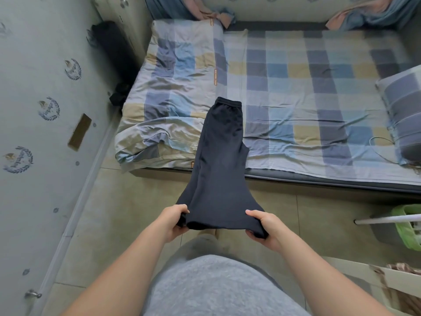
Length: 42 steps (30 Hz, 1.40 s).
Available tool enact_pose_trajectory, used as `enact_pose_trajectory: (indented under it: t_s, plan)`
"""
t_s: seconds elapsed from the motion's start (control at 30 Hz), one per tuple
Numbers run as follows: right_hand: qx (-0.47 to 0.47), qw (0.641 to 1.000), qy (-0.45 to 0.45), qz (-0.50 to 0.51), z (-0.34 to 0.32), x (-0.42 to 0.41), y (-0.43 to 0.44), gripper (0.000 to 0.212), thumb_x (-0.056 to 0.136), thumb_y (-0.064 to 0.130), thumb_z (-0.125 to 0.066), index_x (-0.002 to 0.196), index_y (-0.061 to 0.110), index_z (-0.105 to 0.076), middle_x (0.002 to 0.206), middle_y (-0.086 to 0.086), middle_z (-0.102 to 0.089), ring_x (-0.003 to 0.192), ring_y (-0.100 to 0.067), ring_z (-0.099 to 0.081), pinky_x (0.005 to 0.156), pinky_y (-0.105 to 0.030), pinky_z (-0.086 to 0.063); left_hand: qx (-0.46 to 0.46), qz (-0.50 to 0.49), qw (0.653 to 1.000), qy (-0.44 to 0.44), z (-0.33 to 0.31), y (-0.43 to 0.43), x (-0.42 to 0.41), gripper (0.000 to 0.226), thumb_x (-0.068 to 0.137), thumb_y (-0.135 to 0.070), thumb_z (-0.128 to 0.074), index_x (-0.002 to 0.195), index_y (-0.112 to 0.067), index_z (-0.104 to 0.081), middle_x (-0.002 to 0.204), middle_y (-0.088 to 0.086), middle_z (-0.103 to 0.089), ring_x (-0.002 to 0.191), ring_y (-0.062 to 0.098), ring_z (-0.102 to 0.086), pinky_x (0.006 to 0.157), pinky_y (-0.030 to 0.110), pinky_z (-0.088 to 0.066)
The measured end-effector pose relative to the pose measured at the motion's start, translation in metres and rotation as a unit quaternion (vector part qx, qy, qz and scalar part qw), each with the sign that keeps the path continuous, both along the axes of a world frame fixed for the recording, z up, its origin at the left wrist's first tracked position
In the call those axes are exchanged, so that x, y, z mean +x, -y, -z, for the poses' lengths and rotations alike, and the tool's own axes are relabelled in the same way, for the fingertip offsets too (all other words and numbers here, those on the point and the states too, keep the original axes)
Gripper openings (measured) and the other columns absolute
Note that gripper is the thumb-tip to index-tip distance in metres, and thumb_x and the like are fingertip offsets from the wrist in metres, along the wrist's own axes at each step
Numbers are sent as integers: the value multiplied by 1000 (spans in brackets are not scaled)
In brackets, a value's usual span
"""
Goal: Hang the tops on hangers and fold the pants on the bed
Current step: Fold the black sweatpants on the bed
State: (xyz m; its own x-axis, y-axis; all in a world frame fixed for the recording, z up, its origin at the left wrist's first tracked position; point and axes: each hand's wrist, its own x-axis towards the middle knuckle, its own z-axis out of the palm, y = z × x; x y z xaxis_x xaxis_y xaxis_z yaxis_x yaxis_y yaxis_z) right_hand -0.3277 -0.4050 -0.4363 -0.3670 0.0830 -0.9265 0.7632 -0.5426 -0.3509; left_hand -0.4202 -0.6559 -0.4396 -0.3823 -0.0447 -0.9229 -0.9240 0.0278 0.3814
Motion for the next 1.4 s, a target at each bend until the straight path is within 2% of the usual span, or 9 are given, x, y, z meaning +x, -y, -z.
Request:
enact_pose_trajectory:
  t_s: [0.1, 0.2, 0.33, 0.53, 0.8, 1.03, 1.13, 1.23, 1.4]
  plan:
    - [9, 1000, 1, 17, -1, -28, -12, 20, 86, 16, -76, 103, 11, -67, 84, -4, -73, 72, -20, -64, 73, -33, -58, 34, -23, 999, -10, -1, -10, -31, 14, 85, -3, -56, 99, -3, -59, 95, 15, -61, 86, 29, -58, 72, 36, -58]
    - [13, 999, 1, 32, 2, -64, -26, 14, 87, 17, -74, 97, 12, -67, 73, -2, -68, 62, -18, -59, 68, -33, -58, 57, -42, 997, -24, 1, -25, -71, 14, 85, -3, -56, 99, -3, -59, 95, 15, -61, 84, 28, -57, 61, 33, -58]
    - [10, 998, -1, 56, 10, -129, -46, 9, 91, 17, -68, 84, 14, -65, 58, 1, -63, 56, -15, -53, 68, -33, -55, 79, -64, 994, -34, 7, -53, -139, 8, 88, 0, -53, 94, -2, -58, 89, 14, -60, 77, 24, -56, 69, 33, -55]
    - [-1, 995, 31, 99, 17, -235, -76, 5, 94, 15, -63, 90, 12, -66, 74, -4, -67, 61, -15, -61, 51, -27, -57, 100, -69, 993, 6, 17, -90, -255, 7, 91, -1, -54, 97, -3, -54, 93, 15, -58, 78, 22, -57, 53, 29, -57]
    - [16, 988, 51, 147, 35, -372, -117, 14, 94, 21, -67, 86, 11, -64, 61, -3, -61, 47, -13, -58, 57, -29, -60, 112, -56, 992, 23, 37, -140, -401, 5, 93, 0, -54, 98, -3, -54, 87, 14, -62, 64, 18, -62, 50, 27, -55]
    - [19, 983, 68, 170, 90, -476, -164, 19, 94, 19, -68, 78, 11, -61, 57, -3, -58, 56, -13, -55, 70, -32, -60, 84, -39, 995, 33, 95, -193, -501, 15, 91, 2, -50, 79, -6, -49, 58, 6, -51, 35, 11, -47, 56, 27, -55]
    - [12, 981, 71, 178, 130, -517, -186, 18, 93, 20, -68, 78, 13, -62, 58, -2, -59, 54, -12, -56, 65, -30, -61, 69, -30, 997, 26, 130, -219, -542, 20, 93, 0, -50, 75, -7, -47, 50, 4, -48, 38, 12, -42, 72, 29, -57]
    - [13, 980, 61, 191, 173, -557, -206, 17, 94, 18, -65, 77, 15, -63, 57, 0, -58, 50, -11, -57, 71, -30, -58, 64, -18, 998, 22, 163, -243, -580, 15, 94, -3, -53, 79, -7, -53, 51, 3, -55, 39, 12, -52, 71, 30, -59]
    - [-6, 980, 36, 196, 258, -622, -233, 16, 92, 19, -63, 76, 17, -62, 58, 2, -61, 50, -11, -61, 59, -26, -58, 62, -63, 996, 7, 235, -279, -637, 14, 97, -8, -53, 83, -7, -56, 76, 6, -60, 64, 13, -60, 74, 29, -57]
